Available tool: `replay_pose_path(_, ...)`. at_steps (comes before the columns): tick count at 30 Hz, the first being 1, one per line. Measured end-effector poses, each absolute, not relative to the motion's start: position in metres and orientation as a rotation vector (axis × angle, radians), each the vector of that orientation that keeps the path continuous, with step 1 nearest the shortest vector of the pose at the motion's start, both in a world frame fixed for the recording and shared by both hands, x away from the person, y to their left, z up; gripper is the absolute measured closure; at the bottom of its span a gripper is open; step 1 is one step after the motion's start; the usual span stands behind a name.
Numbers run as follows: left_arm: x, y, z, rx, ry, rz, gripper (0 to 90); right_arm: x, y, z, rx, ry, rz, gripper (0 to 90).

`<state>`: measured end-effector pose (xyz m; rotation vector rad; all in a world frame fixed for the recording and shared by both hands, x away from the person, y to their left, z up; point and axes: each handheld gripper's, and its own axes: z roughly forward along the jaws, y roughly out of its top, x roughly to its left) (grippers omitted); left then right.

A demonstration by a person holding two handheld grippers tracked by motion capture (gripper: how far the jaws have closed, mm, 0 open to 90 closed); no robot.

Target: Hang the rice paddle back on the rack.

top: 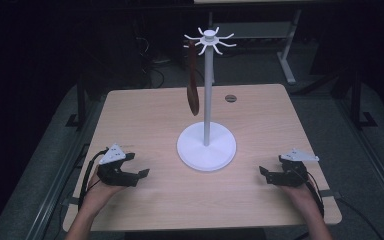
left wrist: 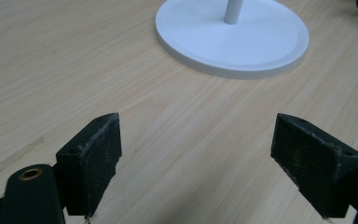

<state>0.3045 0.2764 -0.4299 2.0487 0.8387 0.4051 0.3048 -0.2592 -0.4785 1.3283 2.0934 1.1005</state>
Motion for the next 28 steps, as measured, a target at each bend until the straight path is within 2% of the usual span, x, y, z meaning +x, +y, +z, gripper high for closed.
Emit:
replay_pose_path(12,0.301,0.283,-0.445,2.053,0.825,0.461,15.6,0.305,-0.258,-0.479,1.317,2.102,1.098,12.2)
replay_pose_path(28,0.305,0.291,-0.452,2.046,0.858,0.460,15.6,0.305,-0.256,-0.479,1.306,2.109,1.087,12.2)
